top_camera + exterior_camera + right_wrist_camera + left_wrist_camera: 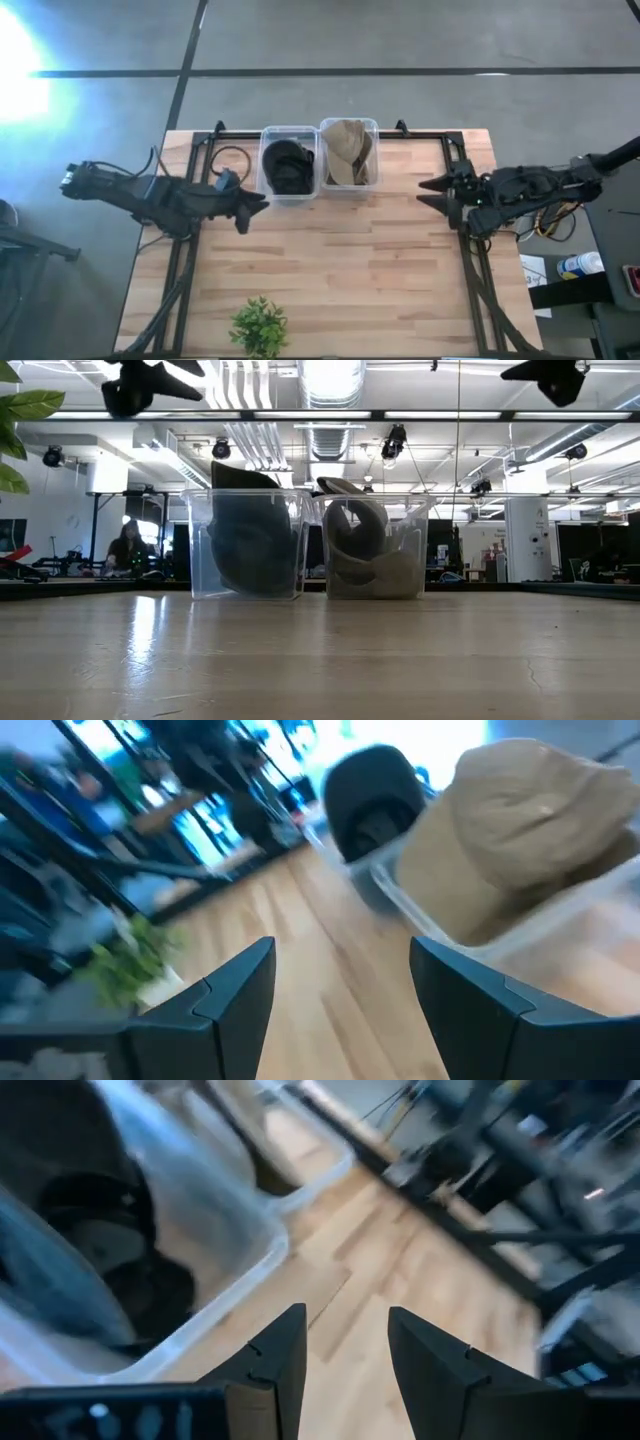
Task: Pick & Place hat
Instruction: Return to Home Position
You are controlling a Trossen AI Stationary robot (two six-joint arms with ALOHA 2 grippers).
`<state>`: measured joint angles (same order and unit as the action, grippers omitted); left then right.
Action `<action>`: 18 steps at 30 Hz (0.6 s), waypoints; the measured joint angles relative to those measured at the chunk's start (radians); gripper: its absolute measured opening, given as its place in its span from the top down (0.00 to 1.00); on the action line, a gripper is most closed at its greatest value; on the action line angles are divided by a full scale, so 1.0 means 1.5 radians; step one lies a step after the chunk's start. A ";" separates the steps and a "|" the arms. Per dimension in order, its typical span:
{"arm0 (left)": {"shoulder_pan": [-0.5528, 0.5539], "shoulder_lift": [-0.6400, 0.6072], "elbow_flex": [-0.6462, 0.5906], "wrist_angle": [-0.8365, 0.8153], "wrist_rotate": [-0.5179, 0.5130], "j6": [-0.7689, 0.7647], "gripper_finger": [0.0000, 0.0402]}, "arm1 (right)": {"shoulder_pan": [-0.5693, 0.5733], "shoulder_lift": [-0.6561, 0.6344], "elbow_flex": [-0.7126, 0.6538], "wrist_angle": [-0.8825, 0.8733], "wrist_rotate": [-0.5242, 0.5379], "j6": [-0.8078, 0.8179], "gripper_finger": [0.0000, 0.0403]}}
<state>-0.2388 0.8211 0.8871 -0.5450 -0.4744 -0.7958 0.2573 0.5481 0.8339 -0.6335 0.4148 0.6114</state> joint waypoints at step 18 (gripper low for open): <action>0.001 -0.357 -0.373 0.351 0.084 0.124 0.66 | 0.000 -0.355 -0.237 0.036 0.124 0.046 0.44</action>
<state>-0.2375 0.2851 0.3283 -0.0184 -0.3482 -0.6094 0.2569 0.0156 0.4786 -0.5799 0.6002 0.6805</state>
